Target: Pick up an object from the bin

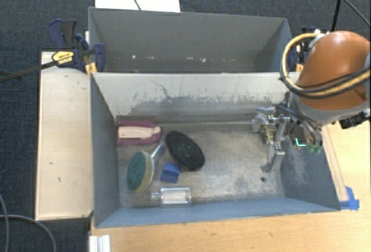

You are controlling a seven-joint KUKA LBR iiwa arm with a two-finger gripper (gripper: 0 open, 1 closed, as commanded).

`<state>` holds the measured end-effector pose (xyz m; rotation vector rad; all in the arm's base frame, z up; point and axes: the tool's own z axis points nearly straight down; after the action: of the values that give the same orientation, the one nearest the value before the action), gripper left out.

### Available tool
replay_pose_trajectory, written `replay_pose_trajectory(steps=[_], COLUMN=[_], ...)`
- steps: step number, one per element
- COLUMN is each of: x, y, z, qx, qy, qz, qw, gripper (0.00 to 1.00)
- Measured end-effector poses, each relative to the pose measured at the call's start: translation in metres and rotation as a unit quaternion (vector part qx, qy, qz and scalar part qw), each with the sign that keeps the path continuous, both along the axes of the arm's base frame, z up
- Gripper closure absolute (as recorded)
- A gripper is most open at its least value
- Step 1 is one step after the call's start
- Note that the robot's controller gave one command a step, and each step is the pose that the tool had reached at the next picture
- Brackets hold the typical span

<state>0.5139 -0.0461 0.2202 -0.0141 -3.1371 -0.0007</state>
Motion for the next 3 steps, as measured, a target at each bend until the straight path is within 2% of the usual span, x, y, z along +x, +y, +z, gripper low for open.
replay_pose_trajectory(steps=[1, 2, 3], x=[0.028, 0.044, 0.021], y=[0.101, 0.078, 0.097], z=[-0.107, -0.016, -0.023], qx=[0.002, 0.0, 0.0], qy=[-0.0007, -0.0071, -0.0024], qz=[0.034, -0.069, -0.009], qw=[0.9994, 0.9976, 1.0], gripper=[0.0, 0.0, 0.0])
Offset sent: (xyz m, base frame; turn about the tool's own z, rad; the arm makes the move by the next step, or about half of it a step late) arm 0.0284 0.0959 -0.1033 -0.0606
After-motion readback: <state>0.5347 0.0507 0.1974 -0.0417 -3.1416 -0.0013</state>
